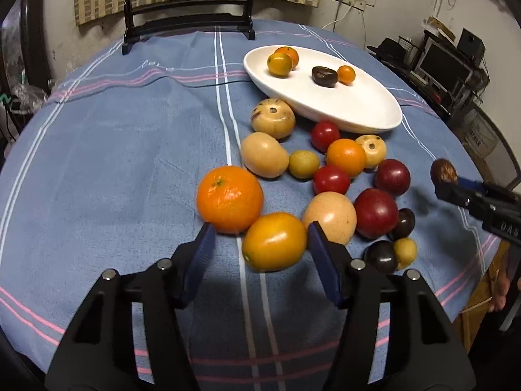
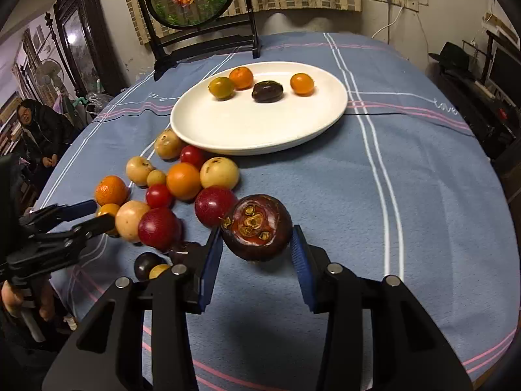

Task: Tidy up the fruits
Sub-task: 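Grasp a dark red cut-top fruit with the right tool while the left tool grasps a yellow-orange fruit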

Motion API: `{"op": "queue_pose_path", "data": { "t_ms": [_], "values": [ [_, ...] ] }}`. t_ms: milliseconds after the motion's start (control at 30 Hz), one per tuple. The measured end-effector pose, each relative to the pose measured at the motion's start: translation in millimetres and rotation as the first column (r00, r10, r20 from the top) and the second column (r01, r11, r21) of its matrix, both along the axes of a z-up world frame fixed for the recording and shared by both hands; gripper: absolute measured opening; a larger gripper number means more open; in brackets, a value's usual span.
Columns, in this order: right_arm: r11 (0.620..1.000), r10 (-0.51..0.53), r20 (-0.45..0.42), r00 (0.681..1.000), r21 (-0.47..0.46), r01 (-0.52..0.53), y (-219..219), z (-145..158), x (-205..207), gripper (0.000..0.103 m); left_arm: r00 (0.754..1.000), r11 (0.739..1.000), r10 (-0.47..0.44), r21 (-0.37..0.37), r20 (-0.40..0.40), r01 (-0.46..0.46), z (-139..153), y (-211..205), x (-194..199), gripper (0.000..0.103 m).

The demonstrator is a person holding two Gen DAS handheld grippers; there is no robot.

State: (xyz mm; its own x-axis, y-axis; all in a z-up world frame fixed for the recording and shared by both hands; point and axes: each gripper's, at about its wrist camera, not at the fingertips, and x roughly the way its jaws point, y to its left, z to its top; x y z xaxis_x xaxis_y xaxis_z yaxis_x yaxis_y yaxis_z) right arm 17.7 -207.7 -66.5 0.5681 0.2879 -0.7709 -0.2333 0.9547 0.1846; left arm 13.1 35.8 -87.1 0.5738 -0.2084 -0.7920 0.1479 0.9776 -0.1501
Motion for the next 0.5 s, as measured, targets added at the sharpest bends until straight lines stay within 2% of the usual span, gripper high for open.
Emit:
{"op": "queue_pose_path", "data": {
  "t_ms": [33,67,167,267,333,500],
  "values": [
    [1.0,0.002,-0.002,1.0,0.001,-0.002,-0.2,0.1,-1.7,0.043,1.0,0.999,-0.019,-0.035,-0.018,0.018,-0.3,1.6,-0.7,0.047],
    [1.0,0.002,0.001,1.0,-0.003,-0.002,0.1,0.9,-3.4,0.043,0.999,0.998,-0.03,-0.054,-0.028,0.029,-0.8,3.3,-1.9,0.044],
    [1.0,-0.001,0.004,1.0,0.002,0.001,-1.9,3.0,-6.4,0.043,0.999,0.998,-0.037,-0.053,-0.028,0.036,-3.2,5.6,-3.6,0.05],
    [1.0,0.003,0.003,1.0,0.007,-0.003,0.2,1.9,-5.7,0.043,0.999,0.997,-0.019,-0.07,-0.026,0.017,-10.5,1.5,3.6,0.051],
    [1.0,0.002,-0.005,1.0,0.005,-0.002,2.0,-0.8,-4.8,0.043,1.0,0.997,-0.017,-0.082,-0.025,0.015,-11.7,-1.8,5.1,0.04],
    [1.0,-0.004,0.006,1.0,0.002,0.004,1.9,2.2,-7.2,0.043,1.0,0.999,-0.025,-0.045,-0.015,0.025,-9.4,-9.2,-4.5,0.04]
  ]
}}
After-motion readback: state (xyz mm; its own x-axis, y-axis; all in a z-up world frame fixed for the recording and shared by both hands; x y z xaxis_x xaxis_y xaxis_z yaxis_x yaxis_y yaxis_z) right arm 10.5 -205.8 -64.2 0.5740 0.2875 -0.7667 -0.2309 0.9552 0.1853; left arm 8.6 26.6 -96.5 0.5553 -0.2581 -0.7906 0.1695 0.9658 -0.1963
